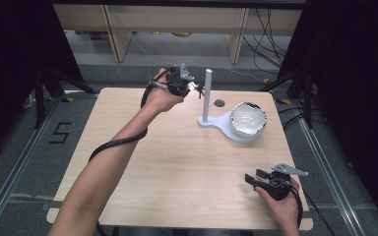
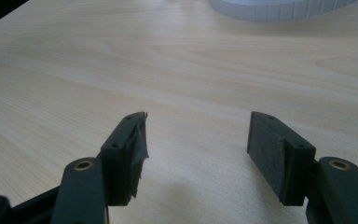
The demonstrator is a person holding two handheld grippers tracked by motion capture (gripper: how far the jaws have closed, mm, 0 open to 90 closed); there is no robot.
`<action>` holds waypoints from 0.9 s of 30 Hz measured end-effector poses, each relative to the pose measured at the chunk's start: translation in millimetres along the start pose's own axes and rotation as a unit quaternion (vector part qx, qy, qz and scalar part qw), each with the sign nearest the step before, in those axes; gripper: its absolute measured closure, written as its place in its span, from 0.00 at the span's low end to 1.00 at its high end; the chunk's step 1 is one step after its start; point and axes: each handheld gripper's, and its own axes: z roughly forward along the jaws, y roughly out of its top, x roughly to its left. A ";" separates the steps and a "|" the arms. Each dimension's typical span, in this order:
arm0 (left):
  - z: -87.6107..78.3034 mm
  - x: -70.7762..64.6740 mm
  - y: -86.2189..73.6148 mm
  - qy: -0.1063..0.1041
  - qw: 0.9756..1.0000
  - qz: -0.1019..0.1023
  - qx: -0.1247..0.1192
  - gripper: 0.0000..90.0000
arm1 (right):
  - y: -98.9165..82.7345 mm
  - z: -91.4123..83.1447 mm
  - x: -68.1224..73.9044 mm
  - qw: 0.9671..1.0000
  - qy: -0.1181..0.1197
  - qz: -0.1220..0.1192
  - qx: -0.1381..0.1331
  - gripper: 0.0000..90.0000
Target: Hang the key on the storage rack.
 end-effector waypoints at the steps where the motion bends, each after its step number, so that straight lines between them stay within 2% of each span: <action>1: 1.3 -1.1 -0.4 0.002 1.000 -0.002 0.001 0.90 | 0.1 -0.2 -0.1 1.000 0.000 -0.001 0.002 0.43; 4: 3.1 -2.7 -1.0 0.003 1.000 -0.001 0.002 0.90 | 0.1 -1.2 -0.3 1.000 0.000 -0.004 0.004 0.43; 5: 4.9 -4.9 -1.2 0.001 1.000 -0.001 0.002 0.90 | -0.2 0.0 -0.3 1.000 0.003 -0.002 -0.004 0.43; 6: 6.2 -5.9 -1.1 -0.001 1.000 0.001 0.003 0.90 | 0.0 -1.4 0.1 1.000 -0.001 0.000 0.002 0.43; 10: 9.5 -6.7 -2.1 -0.005 1.000 -0.008 0.004 0.90 | 0.0 -0.3 -1.4 1.000 -0.002 -0.009 -0.002 0.43; 11: 9.8 -6.6 -3.0 -0.006 1.000 -0.009 0.004 0.89 | -0.5 -1.1 0.9 1.000 -0.003 0.006 0.001 0.43; 12: 9.9 -6.8 -4.0 -0.006 1.000 -0.013 0.003 0.89 | 0.3 -2.8 1.9 1.000 0.001 0.010 0.009 0.43; 14: 7.9 -7.0 -8.0 -0.012 1.000 -0.019 0.002 0.82 | 0.1 -0.9 -1.9 1.000 -0.004 -0.013 -0.003 0.43; 18: 2.9 -6.6 -16.4 -0.017 0.999 -0.028 0.002 0.66 | 0.0 -0.8 -0.3 1.000 0.002 -0.002 -0.001 0.43; 19: 0.3 -6.1 -20.4 -0.019 0.999 -0.030 0.004 0.66 | 0.0 -0.8 -0.3 1.000 0.002 -0.002 -0.001 0.43; 20: -6.3 -5.1 -30.5 -0.021 0.999 -0.043 0.002 0.60 | 0.6 -1.2 -0.8 1.000 0.003 -0.008 0.003 0.43; 21: -8.3 -5.5 -34.2 -0.019 0.999 -0.051 -0.004 0.57 | 0.0 -1.8 2.9 1.000 0.006 0.014 0.006 0.43; 22: -8.3 -5.5 -34.2 -0.019 0.999 -0.051 -0.004 0.55 | 0.0 -1.4 2.6 1.000 0.007 0.011 0.004 0.43; 23: -16.4 -5.8 -44.5 -0.020 0.998 -0.062 -0.013 0.53 | 0.0 -1.4 2.1 1.000 0.005 0.009 0.004 0.43; 24: -21.4 -5.4 -50.0 -0.021 0.998 -0.062 -0.011 0.52 | -0.1 -1.4 2.0 1.000 0.005 0.008 0.003 0.43; 27: -37.2 -7.1 -69.8 -0.022 0.996 -0.083 -0.022 0.47 | 0.3 -2.5 1.3 1.000 -0.001 0.002 0.006 0.43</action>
